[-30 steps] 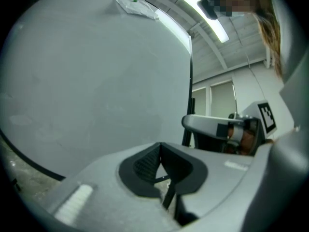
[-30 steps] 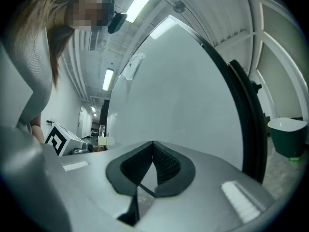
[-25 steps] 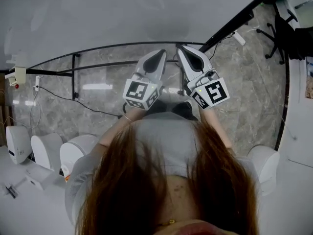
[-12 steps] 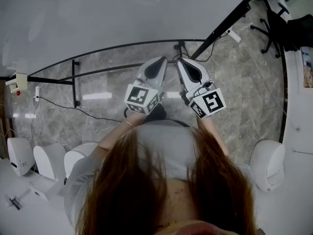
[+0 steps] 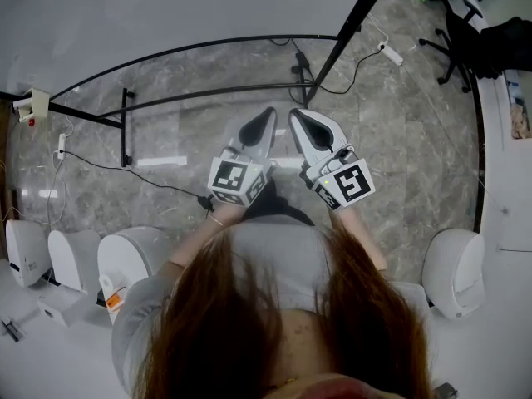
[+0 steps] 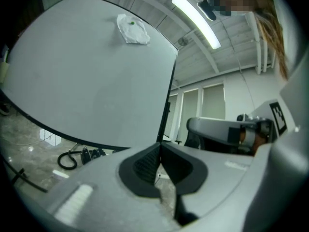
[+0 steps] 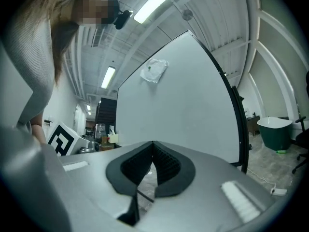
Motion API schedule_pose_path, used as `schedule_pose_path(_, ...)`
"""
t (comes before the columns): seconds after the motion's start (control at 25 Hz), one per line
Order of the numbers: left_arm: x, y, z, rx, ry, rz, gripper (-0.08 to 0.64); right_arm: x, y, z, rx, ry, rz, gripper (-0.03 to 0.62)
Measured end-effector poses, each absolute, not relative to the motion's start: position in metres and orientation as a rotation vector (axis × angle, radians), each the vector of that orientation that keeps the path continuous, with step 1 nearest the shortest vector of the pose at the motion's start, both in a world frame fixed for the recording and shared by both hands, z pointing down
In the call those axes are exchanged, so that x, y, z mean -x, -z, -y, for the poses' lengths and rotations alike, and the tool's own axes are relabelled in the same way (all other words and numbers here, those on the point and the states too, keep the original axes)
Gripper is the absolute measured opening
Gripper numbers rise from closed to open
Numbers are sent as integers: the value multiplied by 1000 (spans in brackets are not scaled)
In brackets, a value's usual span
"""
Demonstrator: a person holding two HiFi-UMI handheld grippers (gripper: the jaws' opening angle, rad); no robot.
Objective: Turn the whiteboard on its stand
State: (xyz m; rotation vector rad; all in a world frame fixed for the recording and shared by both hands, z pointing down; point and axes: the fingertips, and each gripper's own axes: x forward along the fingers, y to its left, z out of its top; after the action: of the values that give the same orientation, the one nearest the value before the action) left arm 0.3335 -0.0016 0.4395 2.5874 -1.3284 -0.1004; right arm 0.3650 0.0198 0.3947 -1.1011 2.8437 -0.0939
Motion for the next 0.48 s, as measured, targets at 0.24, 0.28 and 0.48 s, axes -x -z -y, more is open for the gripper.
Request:
schedule_pose_path(0.24, -326, -437, -55, -2572, 77, 1372, 3, -362, -400, -75, 1103, 131, -2848, -6)
schedule_pose_path(0.28, -324, -434, -60, -2580, 81, 1376, 3, -360, -402, -81, 1111, 133, -2848, -6)
schedule_pose_path(0.48, -313, -426, -74, -2612, 85, 1363, 3, -348, -402, -95, 1145, 138, -2830, -6)
